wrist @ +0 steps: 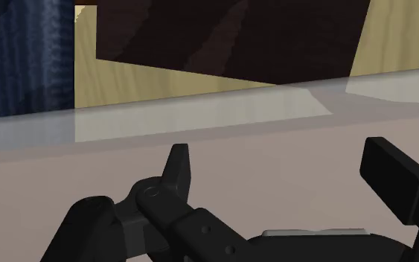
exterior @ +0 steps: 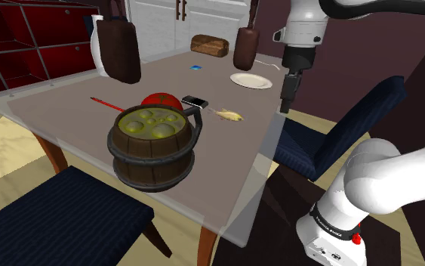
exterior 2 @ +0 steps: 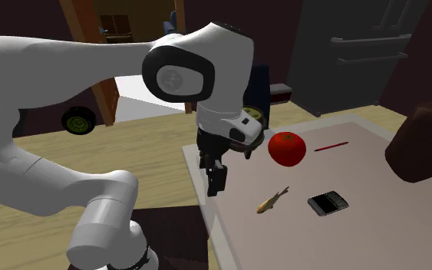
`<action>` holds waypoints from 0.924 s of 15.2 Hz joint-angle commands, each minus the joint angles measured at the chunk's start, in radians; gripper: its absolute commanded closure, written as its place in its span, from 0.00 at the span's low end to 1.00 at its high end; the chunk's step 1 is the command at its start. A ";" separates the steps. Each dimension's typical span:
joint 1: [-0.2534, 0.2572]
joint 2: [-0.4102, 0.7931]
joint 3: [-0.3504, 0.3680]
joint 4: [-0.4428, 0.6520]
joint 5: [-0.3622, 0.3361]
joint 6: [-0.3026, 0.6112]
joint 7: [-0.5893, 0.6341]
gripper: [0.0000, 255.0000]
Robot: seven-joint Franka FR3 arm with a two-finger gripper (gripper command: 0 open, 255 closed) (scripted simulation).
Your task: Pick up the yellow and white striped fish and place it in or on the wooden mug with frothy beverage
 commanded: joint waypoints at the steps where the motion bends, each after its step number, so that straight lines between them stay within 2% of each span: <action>1: 0.000 0.000 0.000 0.000 0.000 0.000 0.000 0.00; 7: 0.015 0.157 -0.016 0.002 -0.013 0.228 -0.069 0.00; 14: 0.033 0.370 -0.028 0.067 -0.014 0.460 -0.146 0.00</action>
